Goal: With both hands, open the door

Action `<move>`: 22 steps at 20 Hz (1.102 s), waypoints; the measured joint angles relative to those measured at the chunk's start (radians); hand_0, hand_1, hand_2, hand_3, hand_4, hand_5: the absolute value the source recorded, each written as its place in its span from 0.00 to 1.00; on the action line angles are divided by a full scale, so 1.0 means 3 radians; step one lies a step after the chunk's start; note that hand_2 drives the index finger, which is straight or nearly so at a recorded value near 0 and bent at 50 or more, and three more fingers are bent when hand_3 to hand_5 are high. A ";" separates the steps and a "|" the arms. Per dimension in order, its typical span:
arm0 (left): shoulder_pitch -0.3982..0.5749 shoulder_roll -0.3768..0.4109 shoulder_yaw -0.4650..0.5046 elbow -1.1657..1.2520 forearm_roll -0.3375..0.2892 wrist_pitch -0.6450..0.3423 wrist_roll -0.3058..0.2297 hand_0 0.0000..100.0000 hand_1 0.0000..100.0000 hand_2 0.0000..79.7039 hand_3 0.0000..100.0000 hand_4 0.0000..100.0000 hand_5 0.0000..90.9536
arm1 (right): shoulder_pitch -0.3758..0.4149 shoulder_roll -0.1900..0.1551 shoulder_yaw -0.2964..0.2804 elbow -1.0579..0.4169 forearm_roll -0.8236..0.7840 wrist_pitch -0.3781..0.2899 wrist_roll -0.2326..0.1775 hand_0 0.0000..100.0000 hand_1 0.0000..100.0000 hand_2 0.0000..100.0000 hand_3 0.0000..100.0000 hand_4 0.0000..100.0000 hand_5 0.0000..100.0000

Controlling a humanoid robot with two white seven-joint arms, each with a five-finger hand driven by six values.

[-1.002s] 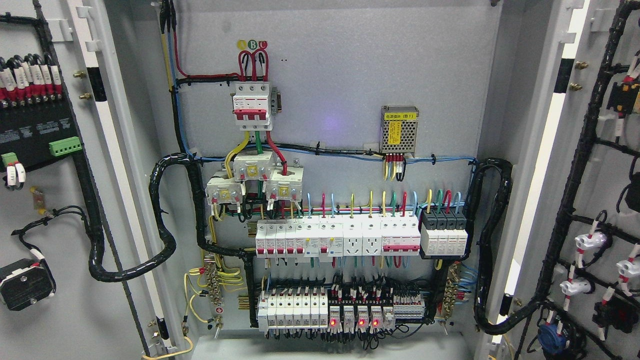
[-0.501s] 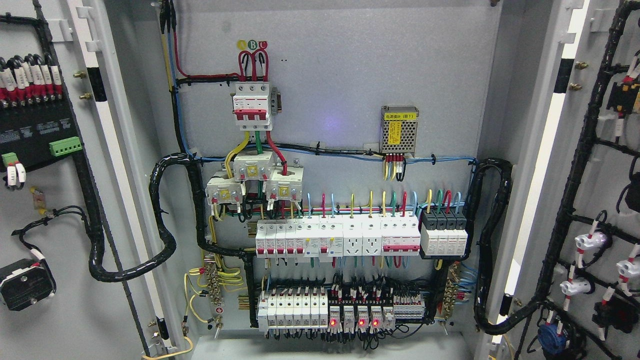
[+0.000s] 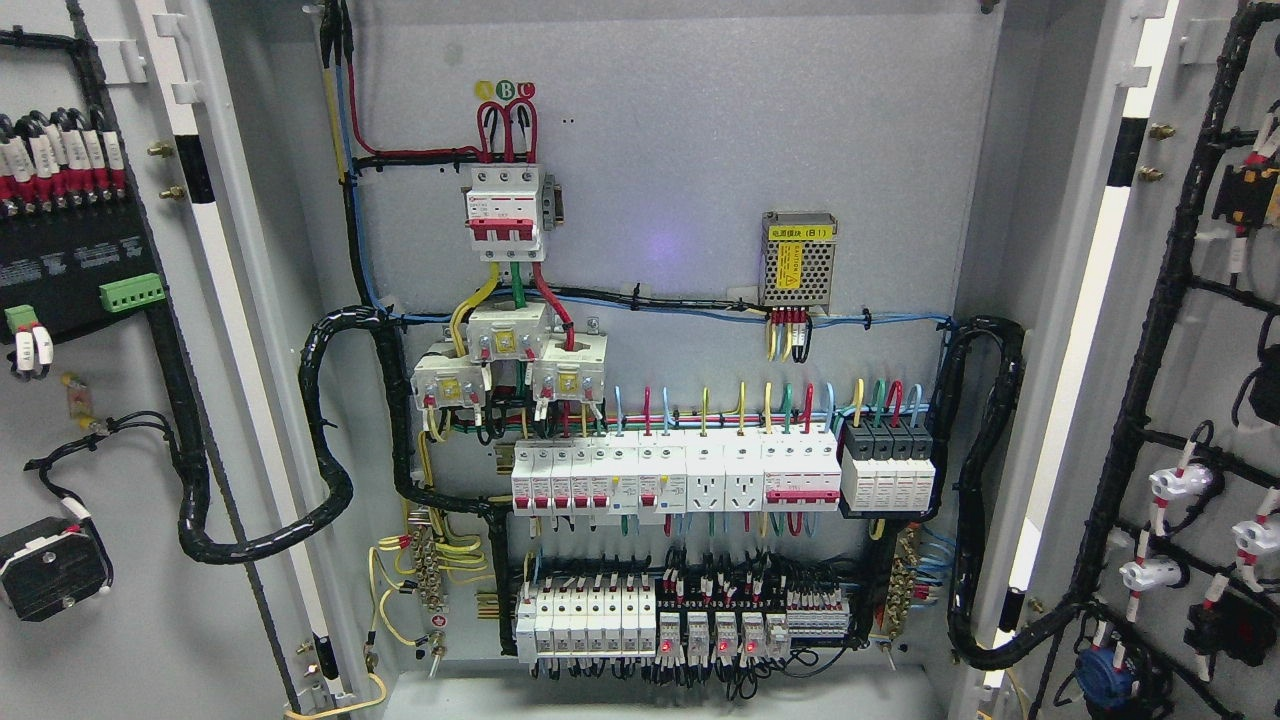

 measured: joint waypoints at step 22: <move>-0.0491 -0.0506 -0.0185 0.2280 -0.0368 0.0207 -0.0138 0.00 0.00 0.00 0.00 0.00 0.00 | -0.0863 0.0363 0.0024 0.2633 0.0588 0.1132 -0.0004 0.19 0.00 0.00 0.00 0.00 0.00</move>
